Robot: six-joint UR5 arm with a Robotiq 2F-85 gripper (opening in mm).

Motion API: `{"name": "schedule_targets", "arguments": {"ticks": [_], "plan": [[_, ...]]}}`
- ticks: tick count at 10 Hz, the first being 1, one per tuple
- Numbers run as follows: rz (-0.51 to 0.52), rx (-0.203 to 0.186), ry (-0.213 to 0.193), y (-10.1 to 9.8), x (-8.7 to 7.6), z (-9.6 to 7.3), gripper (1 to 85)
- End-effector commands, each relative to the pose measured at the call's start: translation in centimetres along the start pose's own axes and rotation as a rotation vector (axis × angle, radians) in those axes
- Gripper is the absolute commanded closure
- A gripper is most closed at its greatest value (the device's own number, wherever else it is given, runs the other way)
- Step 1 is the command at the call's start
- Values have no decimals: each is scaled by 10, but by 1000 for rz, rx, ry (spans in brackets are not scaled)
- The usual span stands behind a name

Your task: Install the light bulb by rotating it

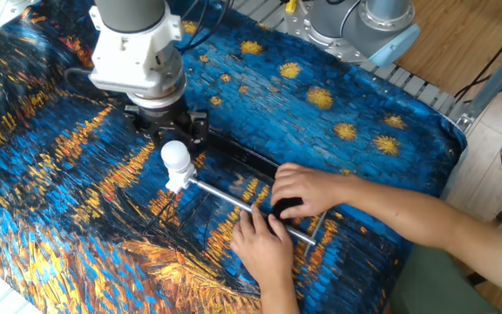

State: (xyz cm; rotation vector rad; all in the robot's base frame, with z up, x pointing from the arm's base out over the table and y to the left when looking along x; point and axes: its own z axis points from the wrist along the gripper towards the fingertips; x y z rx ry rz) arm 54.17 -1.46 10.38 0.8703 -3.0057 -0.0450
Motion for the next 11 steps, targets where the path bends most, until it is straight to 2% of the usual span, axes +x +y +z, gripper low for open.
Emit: {"name": "schedule_targets", "arguments": {"ticks": [1, 3, 5, 6, 8, 10, 11], "plan": [[-134, -1, -12, 2, 0, -6, 223], [-261, 37, 2, -7, 3, -8, 223], [-358, 50, -3, -8, 1, -10, 203], [-391, 38, -11, -4, 0, -11, 197], [-448, 27, 6, 0, 7, -13, 187], [-566, 34, 13, -1, 9, -13, 187], [-634, 44, 0, -1, 5, -12, 187]]}}
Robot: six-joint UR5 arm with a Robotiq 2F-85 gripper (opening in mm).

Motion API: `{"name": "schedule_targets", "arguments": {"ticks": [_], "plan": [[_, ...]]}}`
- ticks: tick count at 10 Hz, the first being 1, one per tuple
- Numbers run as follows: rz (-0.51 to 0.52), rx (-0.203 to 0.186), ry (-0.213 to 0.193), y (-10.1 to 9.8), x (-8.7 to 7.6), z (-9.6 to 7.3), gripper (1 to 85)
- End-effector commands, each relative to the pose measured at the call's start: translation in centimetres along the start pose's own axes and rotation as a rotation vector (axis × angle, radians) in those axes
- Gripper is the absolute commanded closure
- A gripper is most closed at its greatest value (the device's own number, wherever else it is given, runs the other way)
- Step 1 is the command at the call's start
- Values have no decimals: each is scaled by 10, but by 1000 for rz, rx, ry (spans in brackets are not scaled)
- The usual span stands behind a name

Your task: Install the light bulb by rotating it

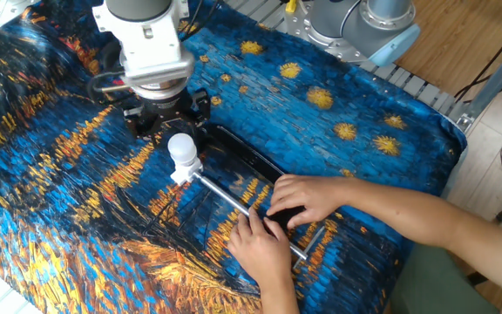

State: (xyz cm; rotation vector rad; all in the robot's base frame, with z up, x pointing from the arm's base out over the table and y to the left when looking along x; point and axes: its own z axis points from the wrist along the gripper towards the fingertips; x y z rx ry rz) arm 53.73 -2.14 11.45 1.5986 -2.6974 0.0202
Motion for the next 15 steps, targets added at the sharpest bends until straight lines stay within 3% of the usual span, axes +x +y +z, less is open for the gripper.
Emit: {"name": "schedule_targets", "arguments": {"ticks": [1, 3, 6, 15], "plan": [[-187, 20, -25, -2, -7, -1, 183], [-277, 58, -32, -8, -12, 0, 183], [-356, 78, -45, -11, -17, 0, 187], [-382, 71, -63, -6, -17, 9, 207]]}}
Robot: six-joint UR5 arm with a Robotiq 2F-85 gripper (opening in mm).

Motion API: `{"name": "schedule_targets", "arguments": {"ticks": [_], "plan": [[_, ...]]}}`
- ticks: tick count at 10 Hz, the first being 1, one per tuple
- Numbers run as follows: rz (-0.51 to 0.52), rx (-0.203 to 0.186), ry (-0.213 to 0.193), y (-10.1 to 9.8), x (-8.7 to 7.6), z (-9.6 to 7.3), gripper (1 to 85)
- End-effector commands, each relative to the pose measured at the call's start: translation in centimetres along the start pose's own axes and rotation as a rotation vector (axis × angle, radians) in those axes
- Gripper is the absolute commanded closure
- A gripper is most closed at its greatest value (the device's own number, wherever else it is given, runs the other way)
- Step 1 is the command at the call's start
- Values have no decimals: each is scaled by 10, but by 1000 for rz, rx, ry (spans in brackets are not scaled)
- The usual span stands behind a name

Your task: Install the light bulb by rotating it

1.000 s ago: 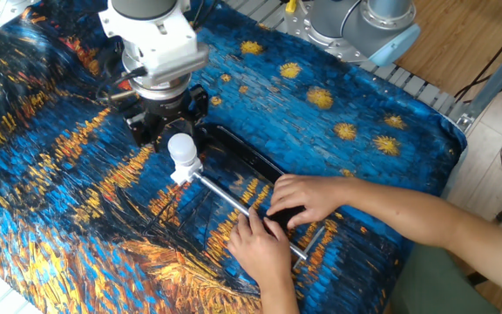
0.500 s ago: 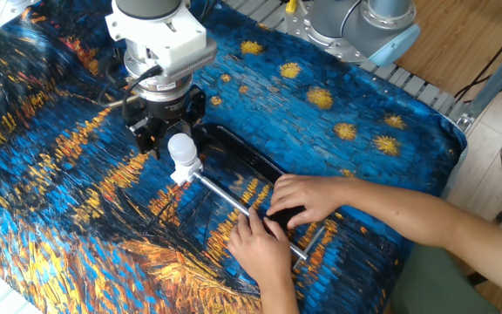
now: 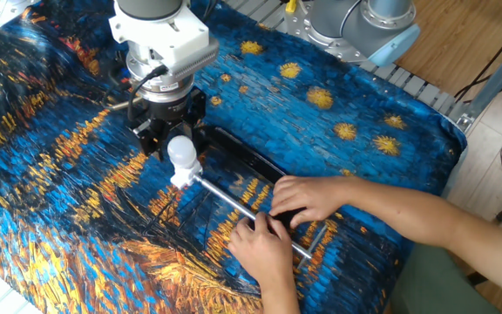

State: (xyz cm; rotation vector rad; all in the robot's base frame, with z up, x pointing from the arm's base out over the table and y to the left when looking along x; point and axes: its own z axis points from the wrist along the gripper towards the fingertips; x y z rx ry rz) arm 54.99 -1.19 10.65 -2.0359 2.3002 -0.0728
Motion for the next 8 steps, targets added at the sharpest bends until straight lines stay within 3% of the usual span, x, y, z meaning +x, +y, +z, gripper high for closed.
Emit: {"name": "schedule_targets", "arguments": {"ticks": [1, 4, 6, 8], "plan": [[-1, 1, -23, 1, -4, 3, 207], [12, -6, -24, 3, -4, 4, 187], [19, -14, -16, 6, -3, 3, 113], [19, -15, -13, 6, -2, 3, 113]]}}
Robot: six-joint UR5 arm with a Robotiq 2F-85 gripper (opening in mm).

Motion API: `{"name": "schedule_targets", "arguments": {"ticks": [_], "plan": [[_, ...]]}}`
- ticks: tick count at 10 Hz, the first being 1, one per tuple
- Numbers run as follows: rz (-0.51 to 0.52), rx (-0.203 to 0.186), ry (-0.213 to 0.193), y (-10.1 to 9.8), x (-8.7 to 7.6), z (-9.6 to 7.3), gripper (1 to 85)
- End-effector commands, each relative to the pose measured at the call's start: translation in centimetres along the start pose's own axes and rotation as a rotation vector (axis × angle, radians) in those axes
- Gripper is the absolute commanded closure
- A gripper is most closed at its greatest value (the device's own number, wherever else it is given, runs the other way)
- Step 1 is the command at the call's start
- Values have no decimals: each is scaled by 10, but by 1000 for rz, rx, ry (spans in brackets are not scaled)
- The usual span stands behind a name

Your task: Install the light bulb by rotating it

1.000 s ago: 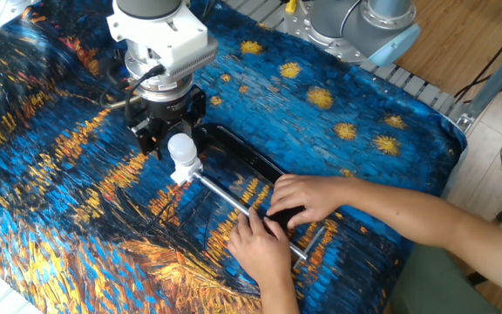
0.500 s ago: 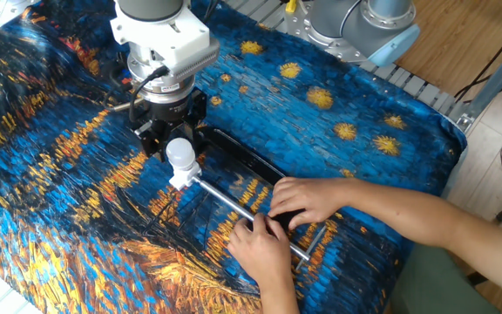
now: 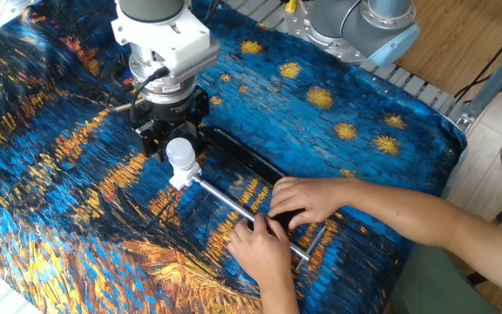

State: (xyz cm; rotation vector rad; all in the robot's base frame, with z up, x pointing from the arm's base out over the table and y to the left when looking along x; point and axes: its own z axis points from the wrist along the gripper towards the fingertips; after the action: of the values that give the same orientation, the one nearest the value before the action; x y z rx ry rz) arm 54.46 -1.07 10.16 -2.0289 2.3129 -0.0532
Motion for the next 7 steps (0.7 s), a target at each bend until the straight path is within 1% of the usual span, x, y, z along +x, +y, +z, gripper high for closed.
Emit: {"name": "schedule_targets", "arguments": {"ticks": [1, 2, 5, 7], "plan": [[10, -3, -24, 0, -6, -1, 123], [5, 4, -31, -1, -8, -1, 143], [-12, 6, -53, -3, -14, 0, 200], [-13, 4, -54, -2, -15, 1, 230]]}}
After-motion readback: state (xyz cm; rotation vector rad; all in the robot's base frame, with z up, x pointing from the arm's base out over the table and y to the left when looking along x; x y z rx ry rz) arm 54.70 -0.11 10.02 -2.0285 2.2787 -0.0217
